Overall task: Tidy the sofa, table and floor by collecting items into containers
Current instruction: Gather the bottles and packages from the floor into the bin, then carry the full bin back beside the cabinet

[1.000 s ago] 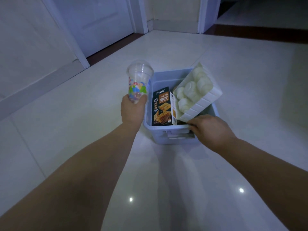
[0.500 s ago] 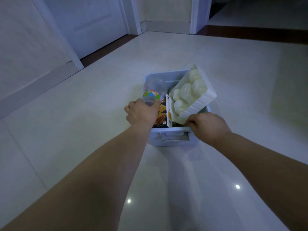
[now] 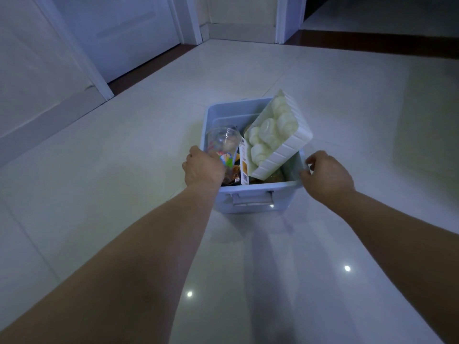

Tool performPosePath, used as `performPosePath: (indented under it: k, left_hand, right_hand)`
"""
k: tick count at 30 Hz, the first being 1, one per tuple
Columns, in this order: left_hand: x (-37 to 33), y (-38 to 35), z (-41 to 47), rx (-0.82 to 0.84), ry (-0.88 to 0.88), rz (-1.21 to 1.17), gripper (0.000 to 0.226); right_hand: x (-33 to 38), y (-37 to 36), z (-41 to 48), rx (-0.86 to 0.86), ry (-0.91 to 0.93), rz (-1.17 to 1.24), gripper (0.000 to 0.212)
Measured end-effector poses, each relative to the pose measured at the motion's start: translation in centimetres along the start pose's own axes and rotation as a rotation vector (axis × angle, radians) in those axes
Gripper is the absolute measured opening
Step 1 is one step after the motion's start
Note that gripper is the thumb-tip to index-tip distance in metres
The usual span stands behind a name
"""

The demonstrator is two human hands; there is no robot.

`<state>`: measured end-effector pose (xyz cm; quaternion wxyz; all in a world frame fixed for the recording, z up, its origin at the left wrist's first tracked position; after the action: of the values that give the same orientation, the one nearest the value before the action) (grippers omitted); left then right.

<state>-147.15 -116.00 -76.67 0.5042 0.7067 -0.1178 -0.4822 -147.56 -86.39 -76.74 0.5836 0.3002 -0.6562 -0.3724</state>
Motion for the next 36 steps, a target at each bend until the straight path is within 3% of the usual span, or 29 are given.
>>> performPosePath:
  k: [3, 9, 14, 25, 31, 36]
  left_hand:
    - [0.4, -0.4, 0.0, 0.034, 0.018, 0.021, 0.039]
    - [0.3, -0.2, 0.2, 0.037, -0.023, 0.075, 0.034]
    - [1.7, 0.2, 2.3, 0.018, -0.061, 0.051, 0.036]
    - [-0.1, -1.5, 1.3, 0.01, -0.207, 0.207, 0.032]
    - [0.5, -1.6, -1.7, 0.151, -0.067, 0.286, 0.037]
    - [1.5, -0.6, -6.4, 0.379, 0.034, 0.457, 0.034]
  right_hand:
    - [-0.1, -1.2, 0.0, 0.074, -0.042, 0.098, 0.04]
    - [-0.4, -2.9, -0.4, 0.17, -0.113, 0.098, 0.04]
    - [-1.5, -1.6, 0.0, 0.045, -0.095, -0.076, 0.036]
    - [-1.0, -2.6, 0.3, 0.03, -0.125, 0.079, 0.034]
    - [-2.6, -2.1, -1.4, 0.145, -0.261, 0.118, 0.031]
    - [-4.4, 0.2, -7.3, 0.323, -0.47, 0.197, 0.04]
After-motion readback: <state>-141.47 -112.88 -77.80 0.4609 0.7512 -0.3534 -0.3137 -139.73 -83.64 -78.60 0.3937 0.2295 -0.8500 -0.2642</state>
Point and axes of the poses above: each hand's wrist, its own z-axis towards the middle knuckle, its own y-axis out of the back of the hand, x = y × z, the point moved 10 cm from there along z, towards the middle knuckle, and after that the axes turned 4 degrees about z, right-handed, at the moved point
